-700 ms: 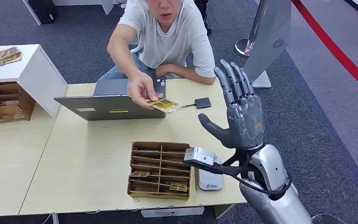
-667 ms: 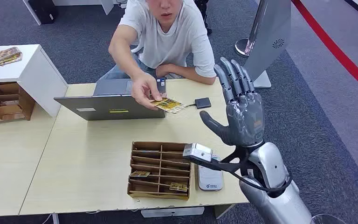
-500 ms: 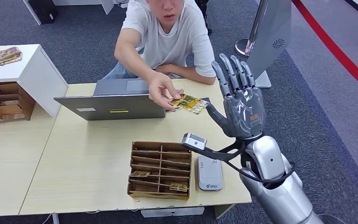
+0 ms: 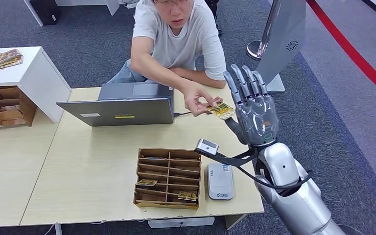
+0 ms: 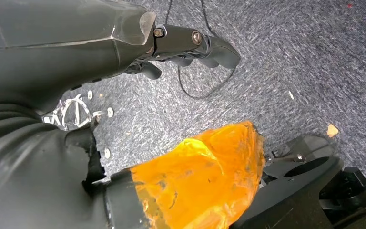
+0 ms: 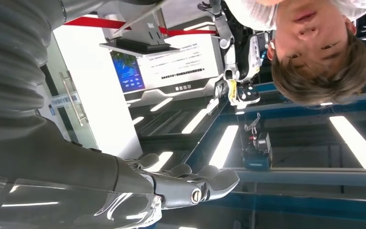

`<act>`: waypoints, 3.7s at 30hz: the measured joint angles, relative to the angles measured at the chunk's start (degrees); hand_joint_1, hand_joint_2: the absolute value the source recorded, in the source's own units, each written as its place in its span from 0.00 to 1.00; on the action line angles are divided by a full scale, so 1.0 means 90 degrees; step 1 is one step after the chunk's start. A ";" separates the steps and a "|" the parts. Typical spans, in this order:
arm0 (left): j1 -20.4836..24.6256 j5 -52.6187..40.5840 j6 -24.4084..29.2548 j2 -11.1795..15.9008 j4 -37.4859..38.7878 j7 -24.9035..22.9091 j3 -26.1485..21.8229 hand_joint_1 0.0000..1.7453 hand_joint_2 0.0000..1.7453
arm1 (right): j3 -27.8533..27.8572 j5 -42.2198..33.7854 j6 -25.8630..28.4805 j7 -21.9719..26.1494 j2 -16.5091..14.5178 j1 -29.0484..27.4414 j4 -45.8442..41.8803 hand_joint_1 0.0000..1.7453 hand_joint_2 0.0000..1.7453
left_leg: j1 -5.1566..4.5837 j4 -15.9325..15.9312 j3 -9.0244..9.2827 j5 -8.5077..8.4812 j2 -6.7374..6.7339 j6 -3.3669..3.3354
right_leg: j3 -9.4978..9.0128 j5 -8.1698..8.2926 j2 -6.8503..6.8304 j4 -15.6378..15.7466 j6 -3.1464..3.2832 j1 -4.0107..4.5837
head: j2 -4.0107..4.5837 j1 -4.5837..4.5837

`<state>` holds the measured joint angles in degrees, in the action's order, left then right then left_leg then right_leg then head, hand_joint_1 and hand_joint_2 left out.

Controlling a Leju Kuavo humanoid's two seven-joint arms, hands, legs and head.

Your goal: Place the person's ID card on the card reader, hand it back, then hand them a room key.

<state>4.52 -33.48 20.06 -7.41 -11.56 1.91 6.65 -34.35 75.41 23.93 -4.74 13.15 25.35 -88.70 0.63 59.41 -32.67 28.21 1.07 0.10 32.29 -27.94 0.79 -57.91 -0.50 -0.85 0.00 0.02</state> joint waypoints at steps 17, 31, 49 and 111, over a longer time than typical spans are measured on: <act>-0.0003 -0.0062 0.0016 0.0029 0.0000 0.0075 0.0077 0.00 0.00 | -0.0018 -0.0112 -0.0139 -0.0017 0.0047 -0.0009 0.0005 1.00 1.00 | 0.0000 0.0000 -0.0001 0.0000 0.0000 0.0000 | 0.0000 0.0000 0.0000 0.0000 0.0000 0.0000 | 0.0000 0.0001; -0.0004 -0.0077 0.0022 0.0032 0.0000 0.0086 0.0078 0.00 0.00 | -0.0106 -0.0352 -0.0189 0.0064 0.0050 -0.0010 0.0006 1.00 1.00 | 0.0000 0.0000 -0.0001 0.0000 0.0000 0.0000 | 0.0000 0.0000 0.0000 0.0000 0.0000 0.0000 | 0.0000 0.0000; -0.0119 0.0231 0.0280 0.0053 0.0000 0.0311 -0.0026 0.00 0.00 | 0.0056 -0.2566 -0.0608 0.0731 0.0220 -0.0765 -0.0644 1.00 1.00 | 0.0000 0.0000 -0.0002 0.0002 0.0001 0.0000 | 0.0001 -0.0001 -0.0001 0.0001 0.0000 0.0000 | 0.0000 0.0001; -0.0249 0.0293 0.0740 -0.0041 0.0000 0.0420 -0.0560 0.00 0.00 | -0.0068 -0.7512 -0.4262 0.0478 0.1713 -0.1139 0.0461 1.00 1.00 | -0.0001 0.0001 -0.0006 0.0002 0.0003 0.0000 | 0.0001 0.0000 -0.0004 0.0002 -0.0002 -0.0001 | 0.0000 0.0000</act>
<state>2.28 -30.85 26.73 -7.78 -11.56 5.68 1.61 -34.97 7.80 -14.43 -0.44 28.57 15.10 -84.55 0.63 59.41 -32.73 28.23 1.10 0.09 32.31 -27.95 0.75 -57.89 -0.51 -0.85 0.00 0.02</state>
